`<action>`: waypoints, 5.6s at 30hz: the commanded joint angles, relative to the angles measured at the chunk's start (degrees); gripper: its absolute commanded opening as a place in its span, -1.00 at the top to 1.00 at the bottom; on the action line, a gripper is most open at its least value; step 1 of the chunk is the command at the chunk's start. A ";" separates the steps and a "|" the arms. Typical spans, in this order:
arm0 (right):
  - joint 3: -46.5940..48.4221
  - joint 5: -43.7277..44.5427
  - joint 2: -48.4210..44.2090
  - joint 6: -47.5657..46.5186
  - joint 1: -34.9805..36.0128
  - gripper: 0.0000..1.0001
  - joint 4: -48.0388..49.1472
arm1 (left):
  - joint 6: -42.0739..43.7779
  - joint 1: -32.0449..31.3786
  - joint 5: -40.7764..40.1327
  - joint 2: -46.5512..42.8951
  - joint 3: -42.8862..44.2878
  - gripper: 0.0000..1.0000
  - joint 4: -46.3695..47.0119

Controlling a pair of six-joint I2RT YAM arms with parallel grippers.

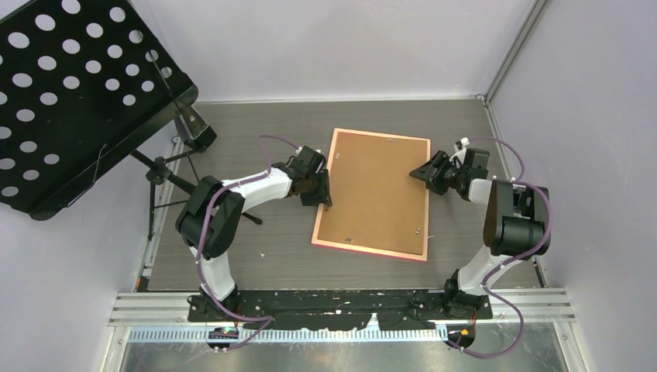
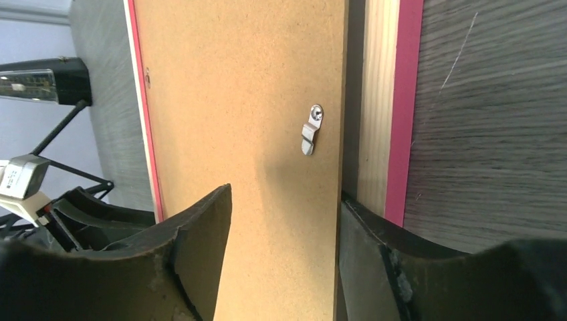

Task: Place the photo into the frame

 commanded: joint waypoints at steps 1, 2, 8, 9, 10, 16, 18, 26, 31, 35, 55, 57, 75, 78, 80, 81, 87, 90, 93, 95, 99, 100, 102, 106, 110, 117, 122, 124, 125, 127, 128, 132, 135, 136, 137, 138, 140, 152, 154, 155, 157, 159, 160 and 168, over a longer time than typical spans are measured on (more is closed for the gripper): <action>3.46 3.78 -3.93 -5.77 0.99 -0.30 -6.92 | -0.50 -0.13 0.99 -2.59 0.21 0.15 1.81; 3.83 4.58 -4.48 -6.72 1.32 -0.34 -7.58 | -0.48 -0.11 0.96 -2.60 0.20 0.15 1.82; 7.53 7.37 -6.26 -10.77 2.92 -0.44 -14.36 | -0.39 -0.11 0.89 -2.45 0.44 0.15 1.73; 8.52 7.73 -6.38 -11.73 3.16 -0.45 -16.17 | -0.39 -0.11 0.90 -2.42 0.44 0.15 1.73; 9.65 8.51 -6.35 -12.22 3.65 -0.46 -17.04 | -0.39 -0.09 0.97 -2.40 0.41 0.15 1.74; 12.83 11.24 -6.07 -15.72 5.61 -0.50 -23.44 | -0.42 -0.13 1.02 -2.33 0.30 0.15 1.73; 13.54 12.21 -6.21 -16.69 6.06 -0.50 -24.77 | -0.40 -0.09 0.81 -2.46 0.38 0.15 1.80; 16.05 16.95 -8.31 -21.41 7.35 -0.52 -29.58 | -0.26 -0.16 0.69 -2.81 0.29 0.14 1.86; 17.44 19.94 -9.08 -23.52 8.11 -0.53 -32.53 | -0.31 -0.10 0.75 -2.93 0.34 0.12 1.77; 18.60 21.96 -9.24 -25.05 8.63 -0.54 -34.79 | -0.36 -0.11 0.90 -2.69 0.45 0.09 1.65; 16.70 26.52 -4.33 -29.02 10.07 -0.51 -31.64 | -0.86 -0.11 1.94 -3.90 0.75 -0.89 0.31; 16.68 26.41 -3.10 -29.06 10.08 -0.50 -31.01 | -1.00 -0.11 2.53 -4.00 1.02 -0.92 0.10; 17.00 27.48 2.16 -30.87 10.06 0.02 -30.81 | 2.62 1.89 6.03 -3.23 2.12 -0.74 -2.51; 17.02 27.52 2.82 -31.02 10.07 0.18 -31.02 | 3.46 2.98 6.38 -3.90 1.82 -0.73 -2.96; 16.96 27.38 2.98 -30.98 10.08 0.29 -31.09 | 4.34 3.74 6.58 -4.61 1.53 -0.73 -3.03; 16.90 27.18 2.94 -31.00 10.08 0.33 -31.21 | 4.80 4.20 6.60 -5.01 1.45 -0.73 -3.09; 16.40 26.59 1.79 -33.26 11.09 0.74 -31.81 | 8.83 6.73 6.79 -7.38 2.07 -0.73 -5.19; 15.88 26.35 1.23 -33.89 11.83 0.87 -32.03 | 10.81 7.98 7.07 -8.61 2.17 -0.72 -6.00; 15.72 25.87 1.04 -34.04 13.37 0.89 -32.23 | 12.18 9.11 7.71 -9.28 2.30 -0.72 -6.72; 15.52 25.23 0.87 -34.07 14.44 0.89 -32.61 | 12.80 9.83 8.45 -9.24 2.92 -0.72 -7.53; 14.84 24.79 0.00 -34.16 16.33 0.89 -33.12 | 14.40 10.81 9.90 -8.51 4.48 -0.72 -9.73; 14.70 24.51 -0.28 -34.12 16.87 0.89 -33.27 | 14.72 11.01 10.19 -8.27 4.46 -0.71 -10.23; 14.58 23.97 -0.74 -33.78 17.60 0.89 -33.87 | 15.05 11.36 11.01 -7.86 3.89 -0.71 -10.55; 14.00 23.43 -1.40 -32.93 19.00 0.89 -34.33 | 16.36 11.99 11.51 -7.35 2.00 -0.70 -10.72; 13.29 22.82 -2.04 -32.15 19.30 0.89 -34.59 | 17.71 13.00 11.99 -7.10 0.60 -0.66 -11.51; 11.95 22.52 -4.20 -31.74 19.30 0.78 -34.87 | 19.87 14.98 11.71 -7.27 -0.13 -0.62 -12.50; 11.90 23.04 -6.60 -31.48 19.35 0.10 -34.49 | 21.58 15.38 12.04 -6.98 0.08 -0.59 -12.88; 12.56 22.95 -7.15 -31.44 19.32 -0.12 -34.33 | 22.36 15.38 12.36 -6.33 0.71 -0.56 -13.47; 13.18 22.93 -7.26 -31.44 19.33 -0.21 -34.17 | 22.79 15.38 12.45 -5.72 1.12 -0.53 -13.89; 14.34 23.50 -7.18 -31.42 19.31 -0.28 -33.91 | 23.16 15.38 12.33 -5.21 1.55 -0.49 -14.36; 14.71 23.72 -6.96 -31.37 19.31 -0.28 -33.87 | 23.25 15.38 12.39 -4.99 1.57 -0.46 -14.28; 16.78 24.27 -6.03 -30.74 19.33 -0.32 -33.26 | 23.25 15.38 12.26 -4.27 1.63 -0.41 -13.57; 17.55 24.39 -5.62 -29.72 19.31 -0.33 -32.82 | 22.89 15.29 12.61 -2.96 2.18 -0.36 -13.56; 17.90 24.54 -5.49 -29.41 19.37 -0.33 -32.67 | 22.69 15.23 12.99 -2.52 2.33 -0.34 -13.56; 18.08 24.58 -5.43 -29.33 19.34 -0.33 -32.63 | 22.40 15.21 13.52 -2.03 2.55 -0.32 -13.48; 18.32 24.61 -5.49 -29.22 19.36 -0.33 -32.52 | 22.22 15.08 14.00 -1.54 2.79 -0.31 -13.48; 18.37 24.50 -5.56 -29.13 19.33 -0.32 -32.17 | 21.84 14.88 15.60 -0.57 3.20 -0.26 -13.46; 17.20 24.21 -5.93 -29.25 19.29 -0.20 -29.09 | 20.20 12.70 17.12 1.90 4.14 -0.02 -12.94; 17.20 24.13 -5.83 -29.35 19.35 -0.18 -29.08 | 20.09 11.98 16.67 2.04 4.24 0.00 -12.86; 17.20 24.10 -5.81 -29.40 19.36 -0.18 -29.08 | 20.03 11.58 16.21 2.06 4.26 0.02 -12.89; 17.20 24.20 -5.73 -29.48 19.36 -0.16 -29.08 | 19.88 10.96 14.73 2.10 4.15 0.07 -12.72; 17.13 24.56 -5.68 -29.60 19.31 -0.15 -28.96 | 19.41 10.73 13.64 2.06 3.73 0.11 -12.71; 17.03 24.84 -5.65 -29.62 19.31 -0.15 -28.89 | 19.27 10.72 13.14 2.10 3.66 0.13 -12.75; 16.76 25.48 -4.22 -29.53 19.32 -0.15 -28.50 | 19.47 10.81 11.70 1.94 3.34 0.35 -12.86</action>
